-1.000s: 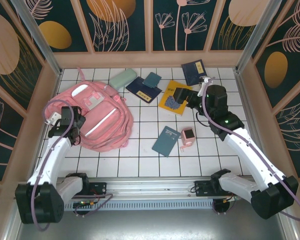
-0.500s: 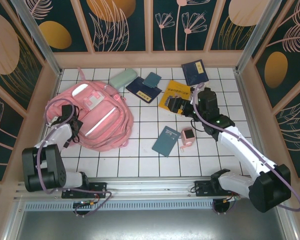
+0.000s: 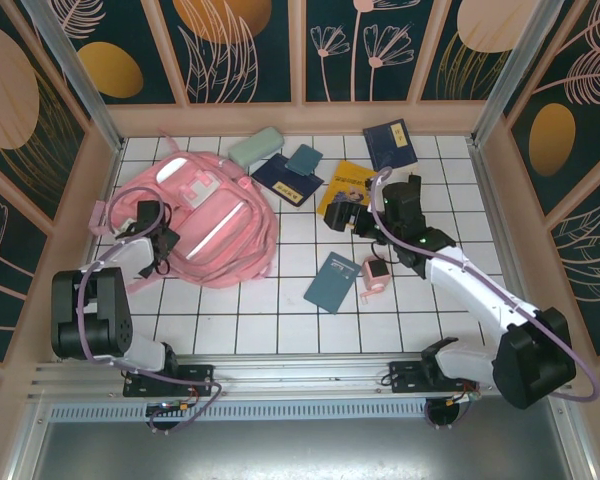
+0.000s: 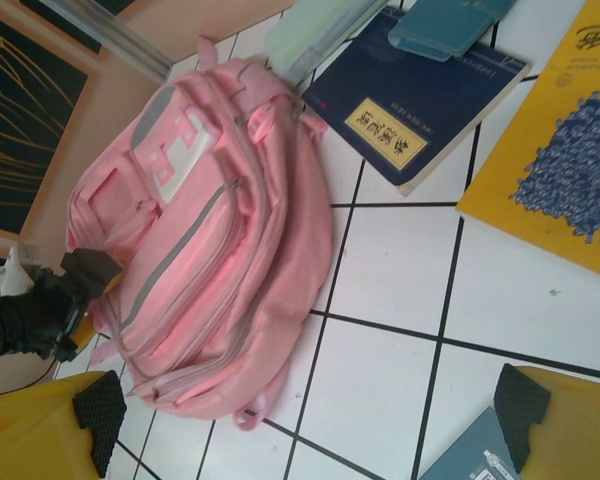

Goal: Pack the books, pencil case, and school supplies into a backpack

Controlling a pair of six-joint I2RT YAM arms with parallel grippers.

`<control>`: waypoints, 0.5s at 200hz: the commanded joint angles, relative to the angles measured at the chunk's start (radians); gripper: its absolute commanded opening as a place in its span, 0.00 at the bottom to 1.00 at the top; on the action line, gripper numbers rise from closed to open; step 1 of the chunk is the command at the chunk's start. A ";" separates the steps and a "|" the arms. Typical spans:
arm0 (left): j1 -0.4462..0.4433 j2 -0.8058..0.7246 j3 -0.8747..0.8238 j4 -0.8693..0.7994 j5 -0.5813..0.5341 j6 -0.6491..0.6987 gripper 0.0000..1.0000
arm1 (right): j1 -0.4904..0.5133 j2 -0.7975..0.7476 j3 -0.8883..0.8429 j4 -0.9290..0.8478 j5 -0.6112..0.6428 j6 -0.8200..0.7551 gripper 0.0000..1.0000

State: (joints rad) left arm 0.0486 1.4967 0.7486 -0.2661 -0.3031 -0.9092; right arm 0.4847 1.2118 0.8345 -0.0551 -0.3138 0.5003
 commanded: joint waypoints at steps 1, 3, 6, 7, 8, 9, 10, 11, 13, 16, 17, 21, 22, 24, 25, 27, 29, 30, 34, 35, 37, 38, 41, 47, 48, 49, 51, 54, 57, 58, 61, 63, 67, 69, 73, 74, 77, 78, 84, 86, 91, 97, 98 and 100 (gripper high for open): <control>-0.046 -0.026 -0.059 -0.065 0.110 0.044 0.85 | 0.024 0.021 -0.004 0.031 -0.014 -0.006 0.96; -0.048 -0.033 -0.064 -0.066 0.114 0.044 0.85 | 0.025 0.023 -0.005 0.032 -0.013 -0.006 0.96; -0.049 -0.044 -0.071 -0.065 0.121 0.045 0.84 | 0.029 0.026 -0.005 0.031 -0.013 -0.006 0.96; -0.049 -0.048 -0.072 -0.065 0.126 0.045 0.84 | 0.030 0.027 -0.005 0.031 -0.013 -0.006 0.96; -0.049 -0.052 -0.076 -0.064 0.128 0.045 0.84 | 0.031 0.028 -0.005 0.031 -0.013 -0.006 0.96; -0.049 -0.056 -0.079 -0.064 0.132 0.044 0.84 | 0.032 0.029 -0.005 0.032 -0.013 -0.006 0.96; -0.050 -0.061 -0.081 -0.063 0.135 0.044 0.84 | 0.033 0.031 -0.004 0.032 -0.013 -0.006 0.96; -0.051 -0.065 -0.085 -0.063 0.137 0.044 0.84 | 0.034 0.032 -0.004 0.032 -0.013 -0.007 0.96; -0.053 -0.073 -0.093 -0.061 0.144 0.042 0.84 | 0.036 0.035 -0.004 0.032 -0.012 -0.007 0.96; -0.055 -0.086 -0.104 -0.058 0.153 0.039 0.83 | 0.039 0.040 -0.005 0.032 -0.011 -0.007 0.95; -0.057 -0.090 -0.107 -0.057 0.157 0.038 0.83 | 0.039 0.041 -0.005 0.033 -0.011 -0.008 0.95; -0.061 -0.106 -0.123 -0.052 0.174 0.035 0.82 | 0.043 0.048 -0.004 0.034 -0.010 -0.008 0.95; -0.063 -0.110 -0.126 -0.049 0.179 0.033 0.81 | 0.044 0.048 -0.004 0.035 -0.010 -0.008 0.95; -0.065 -0.117 -0.133 -0.044 0.189 0.033 0.81 | 0.046 0.052 -0.006 0.037 -0.010 -0.008 0.94; -0.067 -0.120 -0.136 -0.043 0.194 0.033 0.81 | 0.047 0.054 -0.005 0.037 -0.011 -0.008 0.94; -0.070 -0.125 -0.143 -0.038 0.203 0.032 0.81 | 0.049 0.057 -0.006 0.038 -0.011 -0.007 0.93; -0.073 -0.133 -0.149 -0.035 0.214 0.031 0.80 | 0.050 0.060 -0.006 0.039 -0.012 -0.008 0.93; -0.075 -0.136 -0.152 -0.034 0.218 0.031 0.80 | 0.051 0.061 -0.007 0.040 -0.013 -0.008 0.93; -0.082 -0.147 -0.162 -0.026 0.236 0.032 0.79 | 0.052 0.068 -0.008 0.044 -0.016 -0.006 0.92; -0.084 -0.150 -0.164 -0.025 0.238 0.032 0.79 | 0.053 0.069 -0.009 0.044 -0.017 -0.006 0.92; -0.089 -0.154 -0.165 -0.024 0.245 0.032 0.79 | 0.054 0.073 -0.010 0.047 -0.018 -0.005 0.92; -0.092 -0.157 -0.167 -0.024 0.246 0.031 0.79 | 0.055 0.074 -0.010 0.047 -0.019 -0.005 0.92; -0.099 -0.163 -0.171 -0.024 0.253 0.029 0.79 | 0.056 0.080 -0.010 0.050 -0.022 -0.001 0.91; -0.116 -0.174 -0.179 -0.023 0.260 0.025 0.79 | 0.057 0.087 -0.012 0.055 -0.026 0.002 0.91; -0.119 -0.176 -0.180 -0.022 0.262 0.025 0.79 | 0.057 0.089 -0.012 0.055 -0.026 0.002 0.91; -0.123 -0.178 -0.181 -0.021 0.263 0.024 0.79 | 0.057 0.090 -0.012 0.055 -0.027 0.003 0.91; -0.129 -0.181 -0.184 -0.019 0.266 0.024 0.79 | 0.057 0.092 -0.012 0.057 -0.029 0.005 0.91; -0.139 -0.183 -0.186 -0.015 0.272 0.023 0.79 | 0.057 0.096 -0.013 0.060 -0.032 0.006 0.90; -0.148 -0.186 -0.189 -0.011 0.279 0.022 0.79 | 0.058 0.100 -0.013 0.065 -0.035 0.007 0.91; -0.151 -0.186 -0.190 -0.011 0.282 0.022 0.79 | 0.057 0.101 -0.012 0.064 -0.036 0.008 0.90; -0.160 -0.187 -0.190 -0.010 0.287 0.021 0.79 | 0.057 0.106 -0.012 0.066 -0.038 0.009 0.90; -0.164 -0.187 -0.190 -0.010 0.289 0.022 0.79 | 0.057 0.109 -0.011 0.066 -0.039 0.010 0.90; -0.174 -0.187 -0.187 -0.017 0.291 0.021 0.79 | 0.074 0.116 -0.007 0.067 -0.039 0.011 0.90; -0.181 -0.187 -0.185 -0.021 0.290 0.020 0.79 | 0.077 0.118 -0.005 0.066 -0.039 0.012 0.90; -0.190 -0.189 -0.183 -0.027 0.287 0.021 0.79 | 0.082 0.125 0.001 0.066 -0.038 0.012 0.90; -0.192 -0.190 -0.182 -0.028 0.286 0.022 0.79 | 0.083 0.127 0.002 0.065 -0.038 0.012 0.90; -0.199 -0.194 -0.180 -0.032 0.283 0.023 0.79 | 0.086 0.132 0.005 0.062 -0.036 0.013 0.90; -0.200 -0.196 -0.180 -0.034 0.283 0.024 0.79 | 0.088 0.134 0.007 0.061 -0.035 0.013 0.90; -0.205 -0.209 -0.177 -0.047 0.277 0.025 0.79 | 0.093 0.142 0.014 0.056 -0.030 0.015 0.90; -0.206 -0.213 -0.178 -0.052 0.276 0.025 0.79 | 0.096 0.144 0.016 0.055 -0.027 0.016 0.90; -0.207 -0.227 -0.174 -0.062 0.274 0.026 0.78 | 0.101 0.149 0.019 0.052 -0.023 0.018 0.89; -0.206 -0.246 -0.170 -0.074 0.274 0.030 0.78 | 0.105 0.152 0.021 0.050 -0.019 0.020 0.89; -0.206 -0.250 -0.170 -0.076 0.274 0.030 0.78 | 0.105 0.153 0.021 0.049 -0.018 0.020 0.89; -0.206 -0.255 -0.169 -0.078 0.274 0.030 0.78 | 0.105 0.153 0.021 0.050 -0.018 0.022 0.89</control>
State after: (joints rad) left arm -0.1371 1.2934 0.5842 -0.2459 -0.0925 -0.9134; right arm 0.5663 1.3453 0.8345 -0.0288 -0.3241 0.5053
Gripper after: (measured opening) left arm 0.784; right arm 0.897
